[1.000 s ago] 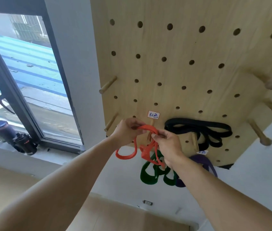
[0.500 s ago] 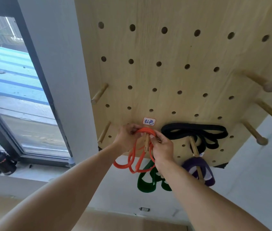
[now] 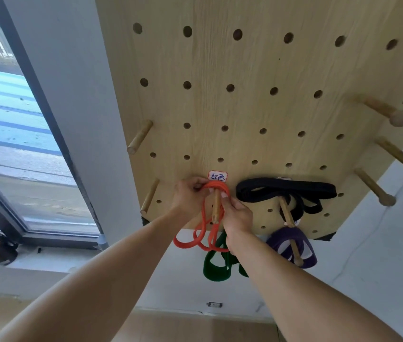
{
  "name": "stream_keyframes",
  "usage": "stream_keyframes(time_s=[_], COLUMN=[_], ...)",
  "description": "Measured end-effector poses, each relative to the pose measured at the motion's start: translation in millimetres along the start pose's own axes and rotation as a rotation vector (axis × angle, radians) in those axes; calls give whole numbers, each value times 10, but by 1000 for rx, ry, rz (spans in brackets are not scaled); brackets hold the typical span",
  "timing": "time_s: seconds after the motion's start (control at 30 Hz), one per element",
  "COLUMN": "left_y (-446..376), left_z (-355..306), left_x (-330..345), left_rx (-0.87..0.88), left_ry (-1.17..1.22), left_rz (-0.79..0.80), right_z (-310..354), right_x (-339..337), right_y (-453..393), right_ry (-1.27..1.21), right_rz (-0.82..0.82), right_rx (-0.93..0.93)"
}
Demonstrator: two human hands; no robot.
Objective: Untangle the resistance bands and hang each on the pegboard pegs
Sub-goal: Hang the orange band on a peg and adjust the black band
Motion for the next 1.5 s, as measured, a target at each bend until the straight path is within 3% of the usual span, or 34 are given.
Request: stream_keyframes(time_s=[0.67,1.0,1.27,1.5], left_y=[433,1226,1667,1332], left_z=[182,-60,-472,-1142], left_x=[-49,-43,209,743], left_rx=[-183,-334,-364,-190], left_ry=[-107,-16,11,-61], left_rz=[-160,-257,-264,-5], right_z=[-93,21,459,660], right_x=[-367,-809,-1194,-1287], right_y=[106,419,235,72], right_ry=[127,172,981,1523], right_rz=[-32,142,542,674], right_rx=[-2,36,-178,-421])
Point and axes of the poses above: each hand's wrist, its own y-axis away from the middle knuckle, its own x-axis out of the palm, z = x × y, the point moved 3 cm from there along -y, towards the middle knuckle, and after that the axes turned 10 degrees about -y, right-handed, at the moved point
